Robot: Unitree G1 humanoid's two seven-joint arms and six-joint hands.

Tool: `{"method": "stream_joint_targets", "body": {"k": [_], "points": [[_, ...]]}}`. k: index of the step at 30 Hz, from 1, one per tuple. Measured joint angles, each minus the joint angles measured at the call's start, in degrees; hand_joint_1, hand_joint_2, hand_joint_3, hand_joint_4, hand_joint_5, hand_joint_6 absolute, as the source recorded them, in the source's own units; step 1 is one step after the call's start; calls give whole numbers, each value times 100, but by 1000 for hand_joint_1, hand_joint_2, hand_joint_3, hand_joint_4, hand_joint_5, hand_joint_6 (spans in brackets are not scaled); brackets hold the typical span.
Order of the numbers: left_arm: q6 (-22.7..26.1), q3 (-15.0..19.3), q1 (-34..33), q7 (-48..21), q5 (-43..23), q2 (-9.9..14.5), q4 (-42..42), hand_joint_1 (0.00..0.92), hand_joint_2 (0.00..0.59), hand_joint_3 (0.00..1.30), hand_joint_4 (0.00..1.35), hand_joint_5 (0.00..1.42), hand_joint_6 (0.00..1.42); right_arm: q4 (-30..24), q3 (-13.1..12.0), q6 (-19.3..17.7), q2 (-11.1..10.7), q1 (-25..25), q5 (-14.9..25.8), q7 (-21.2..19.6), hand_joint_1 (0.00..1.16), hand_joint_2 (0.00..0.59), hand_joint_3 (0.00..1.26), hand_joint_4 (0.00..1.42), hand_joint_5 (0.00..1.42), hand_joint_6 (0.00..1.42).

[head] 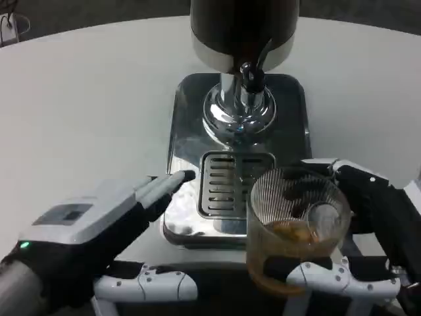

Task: Grasp the cup under the faucet to collect the drink, then remove the cup.

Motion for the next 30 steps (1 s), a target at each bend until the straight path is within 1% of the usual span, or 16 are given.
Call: {"method": "stream_joint_targets", "body": {"k": [2, 5, 7, 10, 12, 17, 20, 23, 26, 30], "points": [[-94, 26, 182, -1, -22, -1, -218, 0, 4, 0, 0, 0, 91, -160, -168, 1, -166, 82, 121, 166, 993, 118, 1018, 1211, 1329, 1424], [-134, 72, 380, -1, -18, -5, -377, 0, 3, 0, 0, 0, 90, -250, -322, 0, -283, 146, 242, 300, 997, 118, 1018, 1211, 1329, 1424], [-223, 127, 604, -1, -13, -25, -555, 0, 3, 0, 0, 0, 89, -372, -473, -1, -423, 192, 282, 382, 996, 118, 1018, 1211, 1329, 1424], [-317, 182, 783, -1, 0, -34, -743, 0, 2, 0, 0, 0, 69, -447, -595, -11, -470, 204, 402, 443, 995, 117, 1018, 1210, 1329, 1424], [-322, 203, 860, 0, 12, -54, -840, 0, 2, 0, 0, 0, 64, -536, -630, -12, -501, 212, 442, 466, 995, 117, 1018, 1210, 1329, 1424], [-330, 259, 1059, 0, 27, -168, -1062, 0, 2, 0, 0, 0, 59, -791, -828, -43, -608, 355, 599, 568, 994, 117, 1018, 1210, 1329, 1424], [-332, 271, 1146, 0, 47, -195, -1145, 0, 2, 0, 0, 0, 53, -870, -897, -45, -635, 436, 722, 632, 994, 117, 1018, 1210, 1329, 1424], [-332, 278, 1197, -1, 126, -216, -1184, 0, 2, 0, 0, 0, 49, -938, -991, -45, -651, 513, 749, 663, 993, 117, 1018, 1210, 1329, 1424], [-331, 299, 1212, -1, 158, -241, -1243, 0, 5, 0, 0, 0, 46, -1030, -1029, -48, -651, 634, 839, 678, 993, 117, 1018, 1210, 1329, 1424], [-331, 332, 1237, -3, 184, -259, -1294, 0, 7, 0, 0, 0, 43, -1043, -1030, -82, -655, 737, 858, 728, 994, 117, 1018, 1210, 1329, 1424]]}}
